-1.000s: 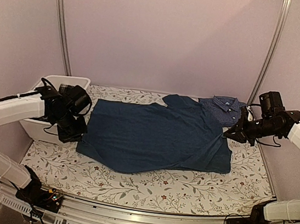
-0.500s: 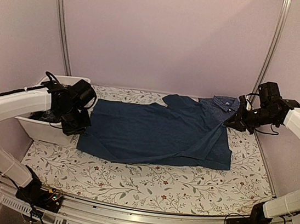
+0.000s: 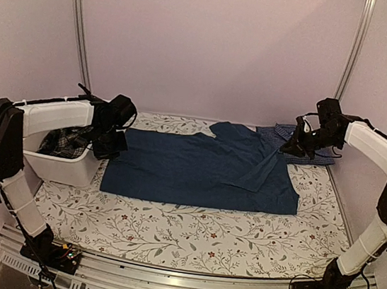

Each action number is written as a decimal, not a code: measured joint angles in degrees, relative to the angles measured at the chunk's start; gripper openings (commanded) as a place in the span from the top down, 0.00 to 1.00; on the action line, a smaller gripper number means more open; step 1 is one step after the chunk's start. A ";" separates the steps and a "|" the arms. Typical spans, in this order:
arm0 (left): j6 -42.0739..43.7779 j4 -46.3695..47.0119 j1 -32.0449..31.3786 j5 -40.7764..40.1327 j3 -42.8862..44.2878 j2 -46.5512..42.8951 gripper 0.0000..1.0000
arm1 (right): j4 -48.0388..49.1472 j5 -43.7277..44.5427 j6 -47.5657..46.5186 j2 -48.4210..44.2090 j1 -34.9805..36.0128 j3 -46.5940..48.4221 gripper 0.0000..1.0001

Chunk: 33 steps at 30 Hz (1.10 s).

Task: Fold and stack the mixed laundry pile
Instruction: Fold the flattened T-shirt at the center of the board.

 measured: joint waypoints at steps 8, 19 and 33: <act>0.68 0.81 0.04 -0.02 0.33 5.27 1.00 | 1.92 0.24 -0.92 6.21 -0.07 1.68 1.00; 2.89 1.11 0.33 -1.09 1.16 6.25 0.48 | 2.64 -1.49 -1.66 13.33 -0.37 5.20 0.53; 24.57 13.92 -4.63 13.27 2.56 3.32 0.20 | 2.21 -4.07 -4.24 -2.16 -8.11 -14.47 0.51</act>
